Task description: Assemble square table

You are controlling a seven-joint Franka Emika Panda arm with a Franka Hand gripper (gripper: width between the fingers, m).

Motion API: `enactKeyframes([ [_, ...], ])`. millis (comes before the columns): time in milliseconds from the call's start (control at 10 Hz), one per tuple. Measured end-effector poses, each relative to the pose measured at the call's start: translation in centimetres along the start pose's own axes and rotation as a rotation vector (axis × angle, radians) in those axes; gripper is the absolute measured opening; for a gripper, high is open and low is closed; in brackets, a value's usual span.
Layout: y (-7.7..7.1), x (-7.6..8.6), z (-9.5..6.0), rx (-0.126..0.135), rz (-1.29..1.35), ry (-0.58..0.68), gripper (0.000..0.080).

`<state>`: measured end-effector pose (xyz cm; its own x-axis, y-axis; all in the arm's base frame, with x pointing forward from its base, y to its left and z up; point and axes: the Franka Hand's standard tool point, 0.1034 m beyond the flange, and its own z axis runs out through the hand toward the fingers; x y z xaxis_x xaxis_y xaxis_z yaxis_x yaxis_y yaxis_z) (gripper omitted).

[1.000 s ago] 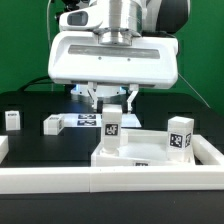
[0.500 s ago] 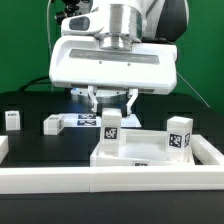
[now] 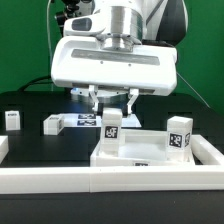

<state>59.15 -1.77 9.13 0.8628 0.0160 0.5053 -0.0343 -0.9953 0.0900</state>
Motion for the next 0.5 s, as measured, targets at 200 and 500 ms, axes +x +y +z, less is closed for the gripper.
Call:
enactKeyframes([
  [200, 0.01, 0.00, 0.00, 0.000, 0.000, 0.000, 0.0521],
  [500, 0.01, 0.00, 0.00, 0.000, 0.000, 0.000, 0.0642],
])
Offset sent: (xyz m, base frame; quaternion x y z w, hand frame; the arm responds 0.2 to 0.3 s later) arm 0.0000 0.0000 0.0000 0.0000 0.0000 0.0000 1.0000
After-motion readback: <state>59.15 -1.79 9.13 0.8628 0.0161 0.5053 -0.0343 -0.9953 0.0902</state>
